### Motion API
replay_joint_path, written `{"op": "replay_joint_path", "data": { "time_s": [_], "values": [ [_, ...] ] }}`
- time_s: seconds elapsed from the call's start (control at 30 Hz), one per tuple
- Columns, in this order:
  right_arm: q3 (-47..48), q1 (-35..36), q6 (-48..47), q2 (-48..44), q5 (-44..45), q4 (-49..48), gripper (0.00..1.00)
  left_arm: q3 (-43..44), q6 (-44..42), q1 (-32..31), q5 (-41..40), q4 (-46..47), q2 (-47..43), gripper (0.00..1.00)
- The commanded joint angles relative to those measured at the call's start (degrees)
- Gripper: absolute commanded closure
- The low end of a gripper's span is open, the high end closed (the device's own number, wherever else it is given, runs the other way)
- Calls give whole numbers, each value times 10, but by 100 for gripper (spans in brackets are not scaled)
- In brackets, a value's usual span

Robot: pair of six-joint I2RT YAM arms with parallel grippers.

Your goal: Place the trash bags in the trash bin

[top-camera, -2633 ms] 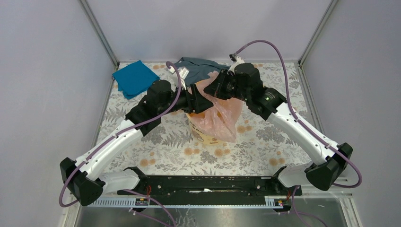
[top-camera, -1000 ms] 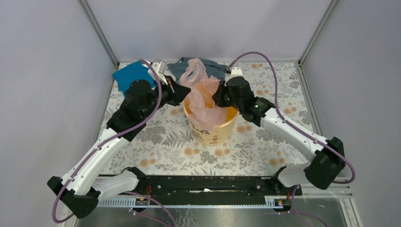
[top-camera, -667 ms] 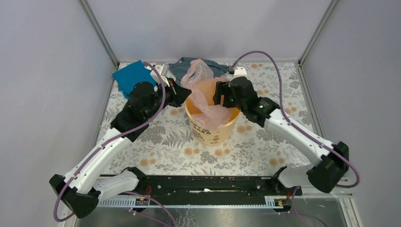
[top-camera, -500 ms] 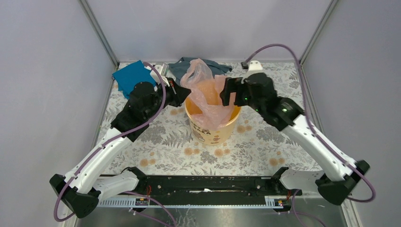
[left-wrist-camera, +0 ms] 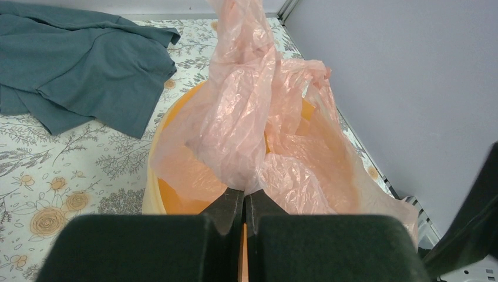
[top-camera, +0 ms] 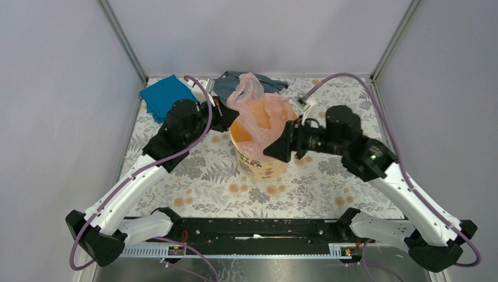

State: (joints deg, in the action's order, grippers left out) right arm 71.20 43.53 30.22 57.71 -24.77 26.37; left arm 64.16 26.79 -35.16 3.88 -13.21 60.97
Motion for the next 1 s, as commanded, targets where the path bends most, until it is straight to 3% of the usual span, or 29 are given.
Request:
{"op": "replay_joint_path", "data": {
  "time_s": [0.0, 0.23, 0.33, 0.47, 0.53, 0.63, 0.8, 0.97],
  "values": [
    [-33, 22, 83, 32, -85, -156, 31, 38, -2, 3, 3, 23, 3, 100],
    [4, 24, -40, 166, 265, -41, 49, 38, 11, 3, 12, 14, -7, 100],
    [0, 33, -60, 223, 281, -39, 55, 23, 21, 3, 18, 15, -15, 100],
    [-3, 60, -62, 236, 290, -24, 54, -6, 29, 3, 17, 15, -25, 100],
    [7, 61, -61, 207, 270, -12, 47, -19, 32, 3, 12, 16, -33, 100],
    [28, 61, -70, 142, 249, 9, 27, -31, 41, 3, 14, 18, -46, 100],
    [85, 61, -98, 72, 282, 88, 4, -43, 52, 3, 32, 1, -62, 100],
    [87, 60, -143, 50, 427, 79, 0, -71, 83, 3, 51, 13, -90, 100]
  ]
}}
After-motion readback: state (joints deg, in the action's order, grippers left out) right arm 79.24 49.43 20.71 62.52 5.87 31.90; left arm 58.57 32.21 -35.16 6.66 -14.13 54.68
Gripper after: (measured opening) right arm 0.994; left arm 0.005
